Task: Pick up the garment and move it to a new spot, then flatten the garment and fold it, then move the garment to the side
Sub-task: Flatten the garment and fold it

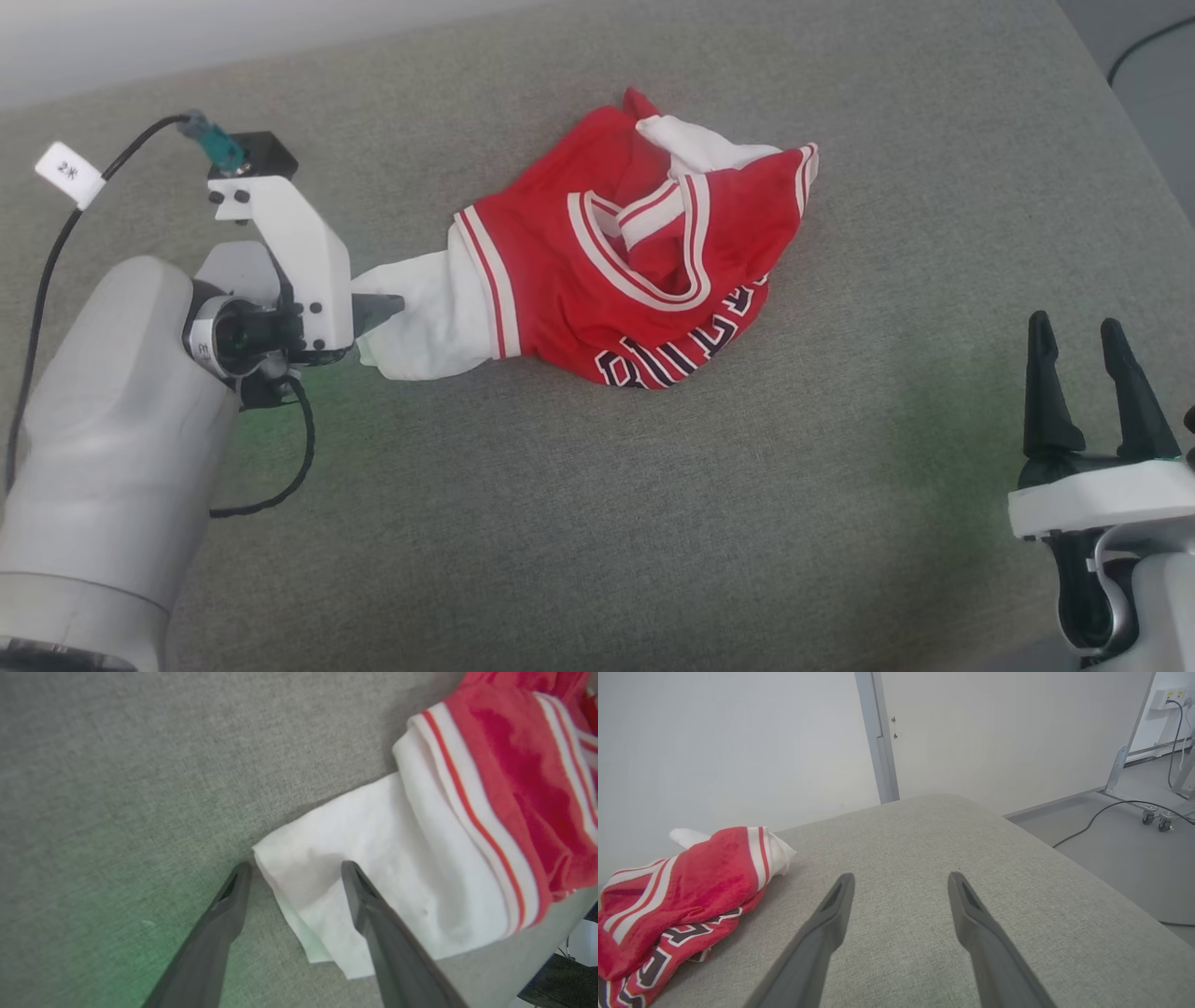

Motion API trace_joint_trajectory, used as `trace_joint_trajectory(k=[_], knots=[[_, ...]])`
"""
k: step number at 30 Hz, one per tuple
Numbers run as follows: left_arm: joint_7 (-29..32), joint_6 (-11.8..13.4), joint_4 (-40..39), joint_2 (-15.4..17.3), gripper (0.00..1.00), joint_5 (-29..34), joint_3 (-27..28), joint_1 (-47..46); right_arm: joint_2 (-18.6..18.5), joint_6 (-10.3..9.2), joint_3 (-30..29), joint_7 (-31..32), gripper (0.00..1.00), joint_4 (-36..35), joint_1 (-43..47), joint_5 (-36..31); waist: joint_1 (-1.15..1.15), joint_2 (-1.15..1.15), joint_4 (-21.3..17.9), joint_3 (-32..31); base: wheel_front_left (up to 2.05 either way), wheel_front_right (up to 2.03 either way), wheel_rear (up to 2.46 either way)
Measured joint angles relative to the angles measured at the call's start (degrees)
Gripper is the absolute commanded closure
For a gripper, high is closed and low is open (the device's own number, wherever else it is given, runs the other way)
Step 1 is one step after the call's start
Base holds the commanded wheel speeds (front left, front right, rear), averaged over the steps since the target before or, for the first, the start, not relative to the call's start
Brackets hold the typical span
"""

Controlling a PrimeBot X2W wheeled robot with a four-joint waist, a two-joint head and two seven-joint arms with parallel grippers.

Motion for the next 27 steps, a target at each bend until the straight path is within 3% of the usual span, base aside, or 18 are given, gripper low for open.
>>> trace_joint_trajectory(k=[1, 2, 3, 9, 12, 19, 25, 26, 27], knots=[[0.13, -0.41, -0.02, 0.02, 0.79, 0.01, -0.25, -0.27, 0.0, 0.0, -0.08, 0.0, 0.0, 0.13, -0.14, 0.0, 0.0, 0.0, 0.04, 0.11, 0.0, 0.0, 0.0], [-0.1, -0.51, -0.09, -0.02, 0.79, 0.02, -0.37, -0.32, 0.01, 0.0, -0.12, 0.0, 0.0, 0.29, -0.34, -0.01, 0.0, 0.0, 0.17, 0.14, 0.0, 0.0, 0.0], [-0.63, -0.63, -0.05, -0.07, 1.0, 0.01, -0.35, -0.32, 0.01, 0.0, -0.14, 0.0, 0.0, 0.29, -0.57, -0.01, 0.0, 0.0, 0.34, 0.13, 0.0, 0.0, 0.0], [-5.48, -1.04, -0.07, 1.35, 1.0, 0.03, 0.78, -0.17, -0.15, 0.0, -0.23, -0.01, 0.0, 0.25, -0.92, -0.12, 0.0, 0.0, 1.75, -0.87, 0.0, 0.0, 0.0], [-6.9, -0.87, -0.63, 4.76, 1.0, 0.52, 1.69, 0.18, -0.16, 0.0, -0.31, 0.0, 0.0, 0.15, -0.69, -0.22, 0.0, 0.0, 2.62, -1.53, 0.0, 0.0, 0.0], [-9.67, 2.12, -2.63, 12.66, 1.0, 3.37, 3.21, 2.18, -0.18, 0.0, -0.15, 0.0, 0.0, -0.13, -0.01, -0.19, 0.0, 0.0, 3.51, -1.47, 0.0, 0.0, 0.0], [-12.36, 3.78, -3.54, 13.65, 1.0, 3.83, 3.63, 4.67, -0.68, 0.0, -0.1, 0.0, 0.0, -0.08, -0.01, -0.02, 0.0, 0.0, 3.55, -1.0, 0.0, 0.0, 0.0], [-13.35, 4.02, -3.61, 13.43, 0.86, 3.8, 3.86, 5.02, -0.83, 0.0, -0.12, 0.0, 0.0, -0.08, -0.01, -0.02, 0.0, 0.0, 3.62, -1.07, 0.0, 0.0, 0.0], [-14.39, 4.07, -3.71, 13.07, 0.59, 3.77, 4.1, 5.34, -1.08, 0.0, -0.14, 0.0, 0.0, -0.09, 0.01, -0.03, 0.0, 0.0, 3.73, -1.17, 0.0, 0.0, 0.0]])
